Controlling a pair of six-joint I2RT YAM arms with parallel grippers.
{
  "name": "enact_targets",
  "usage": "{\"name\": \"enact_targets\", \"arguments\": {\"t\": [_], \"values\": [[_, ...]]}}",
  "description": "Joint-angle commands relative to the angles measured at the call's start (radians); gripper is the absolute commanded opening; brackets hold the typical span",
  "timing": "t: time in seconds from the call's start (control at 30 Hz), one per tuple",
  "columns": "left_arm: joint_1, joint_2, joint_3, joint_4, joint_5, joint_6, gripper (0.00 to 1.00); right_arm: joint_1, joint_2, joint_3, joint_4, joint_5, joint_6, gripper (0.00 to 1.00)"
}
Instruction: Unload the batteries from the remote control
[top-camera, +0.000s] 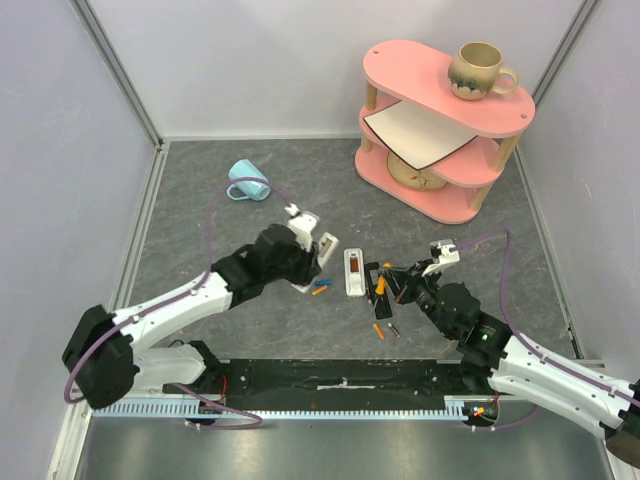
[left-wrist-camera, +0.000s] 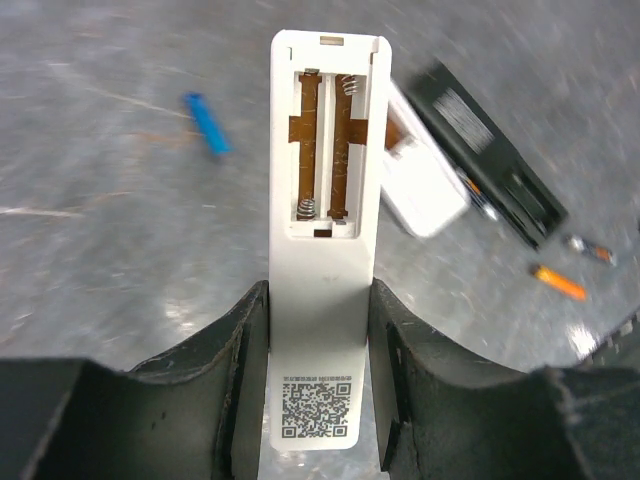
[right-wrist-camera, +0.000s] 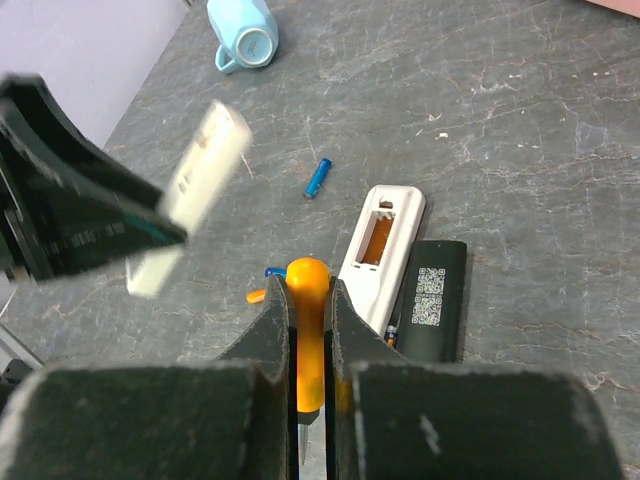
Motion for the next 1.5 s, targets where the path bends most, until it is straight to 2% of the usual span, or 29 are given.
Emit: {"name": "enact_targets", "arguments": {"t": [0.0, 0.17, 0.37, 0.73, 1.03, 1.27, 1.4, 1.47], "values": [[0.156, -0.111, -0.012, -0.027, -0.057, -0.105, 0.02, 0.002, 0.021, 0.052, 0.015, 0.016, -0.004, 0.00], [0.336, -0.147, -0.049, -0.094, -0.082, -0.186, 0.02, 0.002, 0.052, 0.059, 0.030, 0.011, -0.007, 0.00], [0.443, -0.076, -0.069, -0.106, -0.010, -0.225, 0.02, 0.002, 0.056, 0.063, 0.032, 0.005, -0.010, 0.00], [0.453, -0.046, -0.081, -0.081, 0.020, -0.209, 0.02, 0.002, 0.075, 0.071, 0.032, 0.007, -0.016, 0.00], [0.454, 0.077, -0.055, -0.103, 0.013, -0.215, 0.03, 0.001, 0.084, 0.071, 0.039, 0.002, -0.014, 0.00], [0.453, 0.085, -0.067, -0.086, 0.018, -0.220, 0.18, 0.002, 0.087, 0.063, 0.039, 0.003, -0.010, 0.00], [0.453, 0.082, -0.076, -0.084, 0.021, -0.219, 0.20, 0.002, 0.090, 0.062, 0.042, 0.003, -0.010, 0.00], [0.453, 0.079, -0.081, -0.080, 0.020, -0.219, 0.25, 0.001, 0.092, 0.062, 0.044, 0.002, -0.008, 0.00]]}}
